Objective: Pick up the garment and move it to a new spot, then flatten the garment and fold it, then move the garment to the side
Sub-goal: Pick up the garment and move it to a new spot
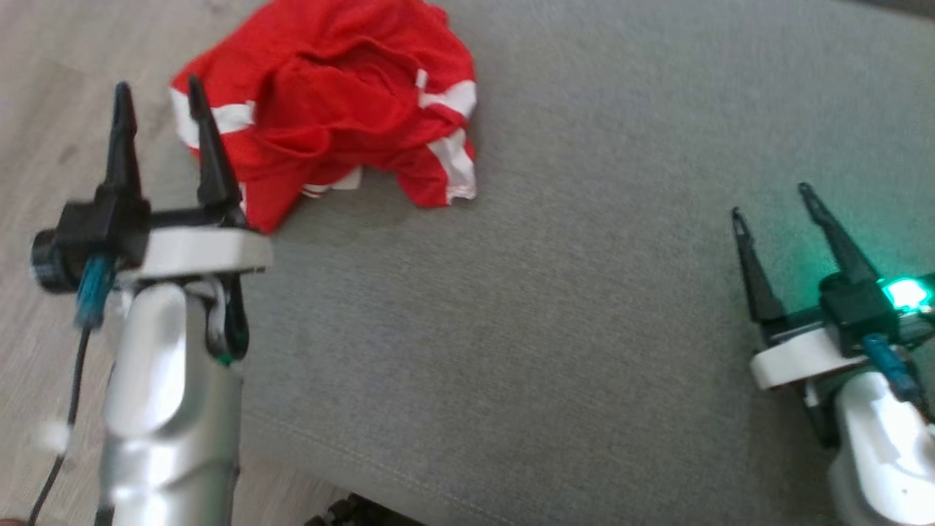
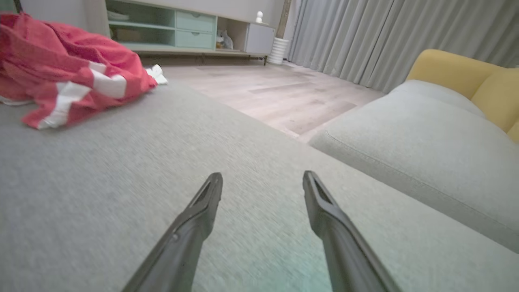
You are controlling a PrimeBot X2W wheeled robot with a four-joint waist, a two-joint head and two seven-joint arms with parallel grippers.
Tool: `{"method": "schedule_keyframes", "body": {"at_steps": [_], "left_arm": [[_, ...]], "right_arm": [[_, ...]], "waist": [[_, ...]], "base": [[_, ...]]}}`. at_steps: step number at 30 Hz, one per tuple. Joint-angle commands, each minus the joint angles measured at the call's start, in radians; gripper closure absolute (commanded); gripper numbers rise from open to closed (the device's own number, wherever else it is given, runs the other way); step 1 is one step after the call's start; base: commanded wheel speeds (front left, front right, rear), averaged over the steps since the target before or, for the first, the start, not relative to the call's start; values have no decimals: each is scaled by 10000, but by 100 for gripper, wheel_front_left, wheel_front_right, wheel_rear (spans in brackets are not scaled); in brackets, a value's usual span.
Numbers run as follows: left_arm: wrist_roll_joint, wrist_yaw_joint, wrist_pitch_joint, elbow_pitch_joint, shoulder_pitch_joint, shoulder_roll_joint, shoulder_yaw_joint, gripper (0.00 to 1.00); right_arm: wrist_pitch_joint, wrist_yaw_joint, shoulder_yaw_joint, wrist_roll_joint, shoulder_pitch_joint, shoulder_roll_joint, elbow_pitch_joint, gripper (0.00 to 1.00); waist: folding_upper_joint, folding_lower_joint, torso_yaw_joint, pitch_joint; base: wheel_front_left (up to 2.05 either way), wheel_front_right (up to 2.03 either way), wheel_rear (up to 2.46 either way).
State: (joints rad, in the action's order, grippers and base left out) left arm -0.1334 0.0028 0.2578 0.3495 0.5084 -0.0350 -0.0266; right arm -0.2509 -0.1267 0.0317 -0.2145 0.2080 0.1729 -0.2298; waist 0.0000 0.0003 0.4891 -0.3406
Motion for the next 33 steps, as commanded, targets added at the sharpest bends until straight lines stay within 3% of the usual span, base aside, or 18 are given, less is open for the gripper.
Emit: {"method": "schedule_keyframes", "body": {"at_steps": [1,6,11,12,13,14,24,29,33], "left_arm": [[-70,62,40,338,496,-201,-351,0],[-427,174,-60,2959,1617,-170,-129,0],[-179,1061,-92,4750,2541,-353,-151,0],[-157,1116,-55,4931,2663,-388,-157,28],[-199,1110,-19,5035,2761,-401,-203,81],[-187,1086,7,5075,2835,-450,-208,100],[977,1313,37,1472,2664,-1499,101,100],[1260,965,38,369,2837,-1934,417,100],[1796,374,-112,-734,3432,-2387,1163,100]], "right_arm": [[-109,-40,131,-104,50,177,365,0],[-109,-40,-12,-139,68,463,538,0],[-109,-40,72,-176,244,462,629,0],[-109,-40,95,-170,286,436,618,0],[-109,-40,109,-154,328,402,603,0],[-109,-40,130,-138,373,362,588,0],[-109,-40,354,92,639,-496,313,0],[-109,-40,587,262,748,-907,238,0],[-109,-40,785,562,657,-1187,129,0]], "waist": [[0,-3,-397,-616],[0,-3,-658,-1167],[0,-3,-869,-1515],[0,-3,-910,-1547],[0,-3,-953,-1563],[0,-3,-1010,-1564],[0,-3,-2245,-563],[0,-3,-3198,-29],[0,-3,-4485,626]], "base": [[0,0,0],[0,0,0],[0,0,0],[0,0,0],[0,0,0],[0,0,0],[0,0,0],[0,0,0],[0,0,0]]}}
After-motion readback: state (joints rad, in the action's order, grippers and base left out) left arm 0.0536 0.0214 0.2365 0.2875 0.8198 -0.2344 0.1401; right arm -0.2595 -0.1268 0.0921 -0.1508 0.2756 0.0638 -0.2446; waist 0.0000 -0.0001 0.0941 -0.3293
